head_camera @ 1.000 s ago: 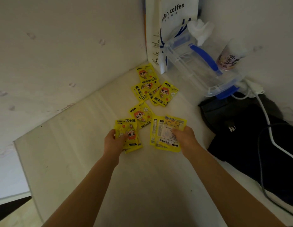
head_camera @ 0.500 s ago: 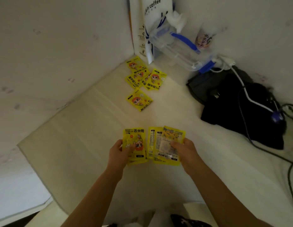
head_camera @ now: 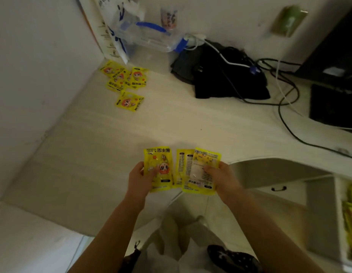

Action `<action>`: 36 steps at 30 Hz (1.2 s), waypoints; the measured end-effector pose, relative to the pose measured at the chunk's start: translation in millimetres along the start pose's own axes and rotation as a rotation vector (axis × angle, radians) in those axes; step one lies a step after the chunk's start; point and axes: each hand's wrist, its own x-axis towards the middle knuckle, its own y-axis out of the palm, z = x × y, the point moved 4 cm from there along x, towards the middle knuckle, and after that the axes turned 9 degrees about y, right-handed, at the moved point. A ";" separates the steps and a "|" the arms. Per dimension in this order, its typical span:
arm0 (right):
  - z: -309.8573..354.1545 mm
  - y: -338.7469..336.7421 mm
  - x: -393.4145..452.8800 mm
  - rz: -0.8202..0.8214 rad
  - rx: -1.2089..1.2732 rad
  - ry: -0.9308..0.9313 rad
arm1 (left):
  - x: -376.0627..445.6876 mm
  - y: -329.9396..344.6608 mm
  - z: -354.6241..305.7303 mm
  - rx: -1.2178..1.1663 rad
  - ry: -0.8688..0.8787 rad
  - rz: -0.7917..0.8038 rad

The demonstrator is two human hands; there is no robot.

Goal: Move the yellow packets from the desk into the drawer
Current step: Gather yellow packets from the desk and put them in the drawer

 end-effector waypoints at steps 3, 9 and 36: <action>-25.5 -33.7 -13.3 -0.065 0.046 -0.003 | -15.7 22.2 6.5 0.122 0.042 0.081; -87.0 -113.1 -50.4 -0.199 0.120 0.067 | -65.8 86.7 27.6 0.224 0.062 0.297; -308.1 -485.2 -145.6 -0.454 0.638 0.214 | -342.5 407.4 129.2 0.364 0.027 0.736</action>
